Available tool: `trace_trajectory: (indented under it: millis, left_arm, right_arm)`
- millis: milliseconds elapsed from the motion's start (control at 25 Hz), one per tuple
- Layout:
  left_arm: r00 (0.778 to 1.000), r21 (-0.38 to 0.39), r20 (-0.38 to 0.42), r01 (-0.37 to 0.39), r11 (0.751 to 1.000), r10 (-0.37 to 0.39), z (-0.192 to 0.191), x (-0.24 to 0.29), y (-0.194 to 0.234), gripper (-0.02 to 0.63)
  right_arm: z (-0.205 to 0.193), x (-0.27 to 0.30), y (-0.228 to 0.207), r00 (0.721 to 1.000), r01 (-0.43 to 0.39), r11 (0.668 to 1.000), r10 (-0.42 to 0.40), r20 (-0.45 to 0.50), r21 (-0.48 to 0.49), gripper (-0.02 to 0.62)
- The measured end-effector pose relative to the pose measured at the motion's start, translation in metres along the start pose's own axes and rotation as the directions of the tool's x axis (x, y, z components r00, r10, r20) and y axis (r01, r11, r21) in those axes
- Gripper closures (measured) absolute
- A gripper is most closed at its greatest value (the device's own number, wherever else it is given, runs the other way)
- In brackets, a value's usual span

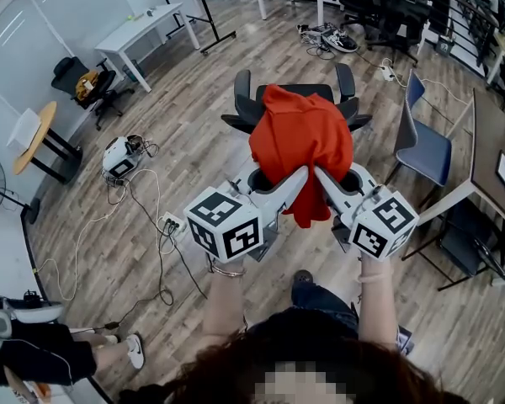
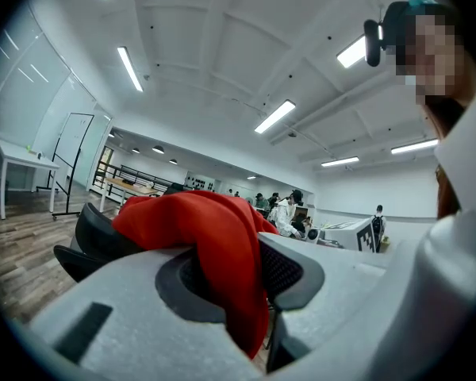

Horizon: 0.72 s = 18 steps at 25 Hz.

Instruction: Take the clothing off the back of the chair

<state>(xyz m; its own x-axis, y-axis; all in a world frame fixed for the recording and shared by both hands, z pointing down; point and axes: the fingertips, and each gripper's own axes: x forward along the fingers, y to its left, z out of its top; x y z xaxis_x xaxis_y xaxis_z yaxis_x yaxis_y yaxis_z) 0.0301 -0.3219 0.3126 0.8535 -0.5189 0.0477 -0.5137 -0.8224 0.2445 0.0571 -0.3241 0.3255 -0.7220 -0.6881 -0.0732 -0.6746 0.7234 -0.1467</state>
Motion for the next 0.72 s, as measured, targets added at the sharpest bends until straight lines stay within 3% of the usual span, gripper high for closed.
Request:
trace_trajectory:
  millis: [720]
  left_arm:
    - [0.996, 0.05, 0.068, 0.054, 0.997, -0.057, 0.025, -0.054, -0.051, 0.497]
  right_arm:
    - [0.029, -0.021, 0.065, 0.997, -0.019, 0.998, 0.023, 0.072, -0.053, 0.561]
